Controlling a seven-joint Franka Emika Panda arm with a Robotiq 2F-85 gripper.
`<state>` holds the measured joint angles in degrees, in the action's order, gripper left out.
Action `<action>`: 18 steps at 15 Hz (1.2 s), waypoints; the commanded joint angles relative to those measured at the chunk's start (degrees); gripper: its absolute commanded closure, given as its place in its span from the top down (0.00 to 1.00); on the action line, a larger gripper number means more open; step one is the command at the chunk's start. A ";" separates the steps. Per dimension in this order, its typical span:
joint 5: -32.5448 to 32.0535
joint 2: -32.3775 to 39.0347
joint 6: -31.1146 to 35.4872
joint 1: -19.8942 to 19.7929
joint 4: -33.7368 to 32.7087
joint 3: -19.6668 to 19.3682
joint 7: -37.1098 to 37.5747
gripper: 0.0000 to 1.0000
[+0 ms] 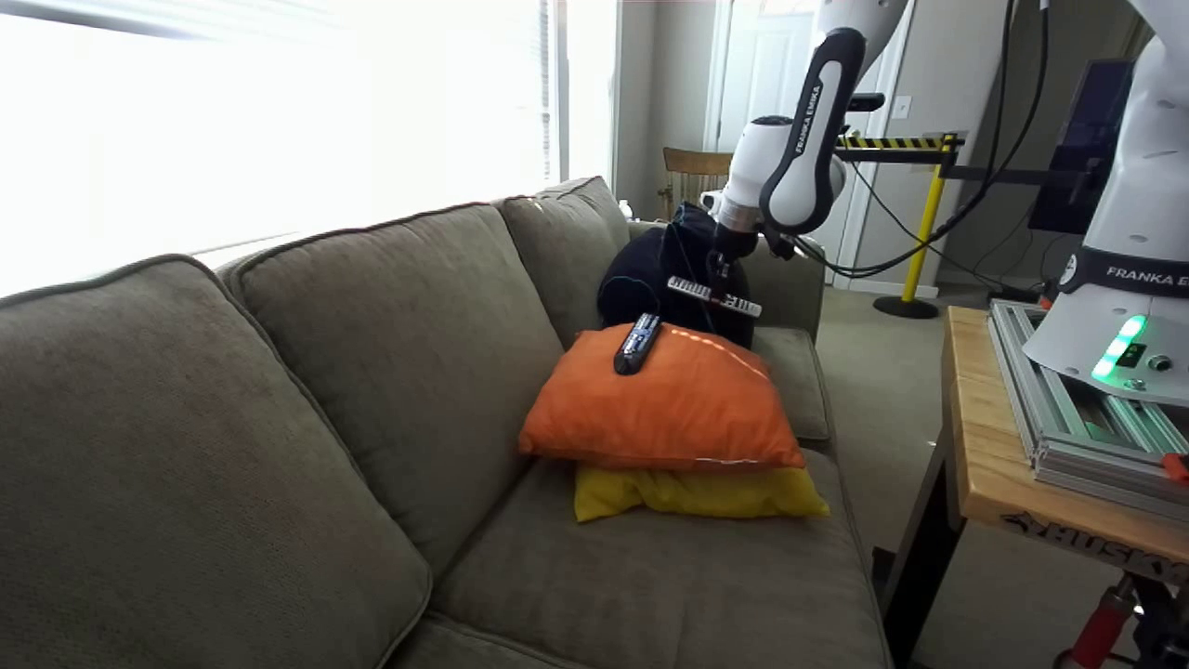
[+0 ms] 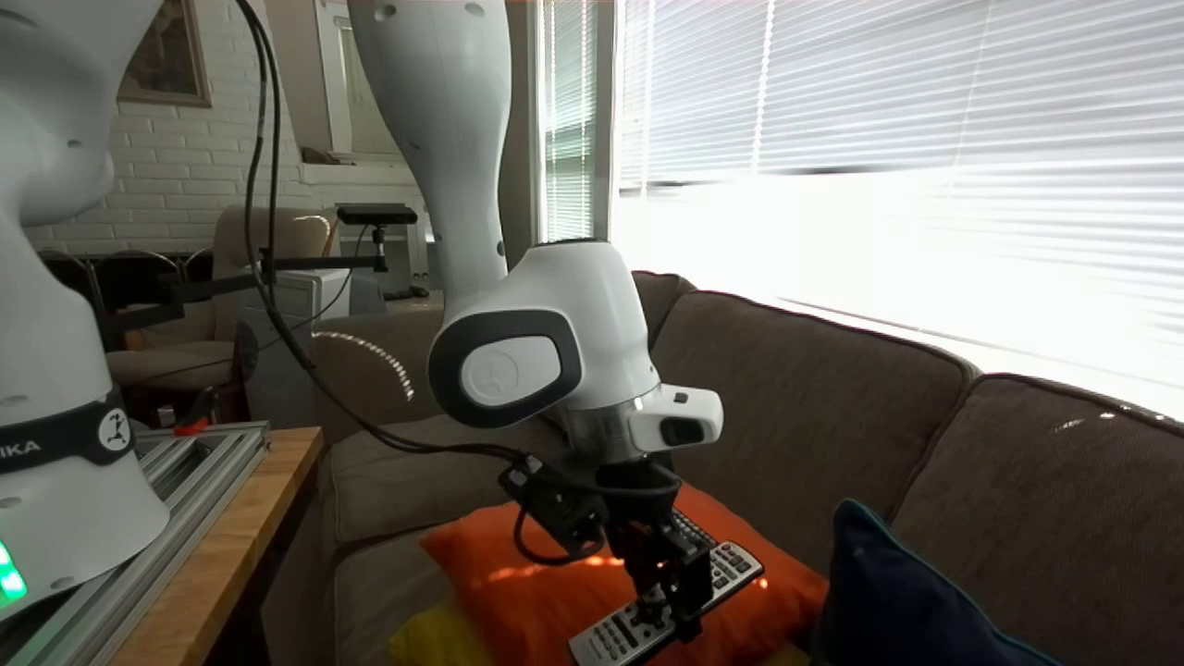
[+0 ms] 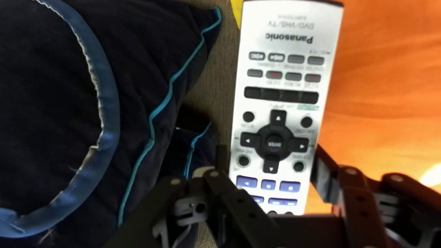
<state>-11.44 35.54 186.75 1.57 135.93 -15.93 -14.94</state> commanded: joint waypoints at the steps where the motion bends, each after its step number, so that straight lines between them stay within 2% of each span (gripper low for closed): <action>1: -4.16 4.32 0.96 -3.58 -4.75 0.40 -4.91 0.34; 11: -5.13 14.52 1.79 -10.78 -14.62 3.69 -7.21 0.34; 18: -4.91 21.34 1.69 -11.79 -21.24 4.69 -6.77 0.34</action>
<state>-14.80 53.28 187.27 -8.94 118.76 -11.88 -22.02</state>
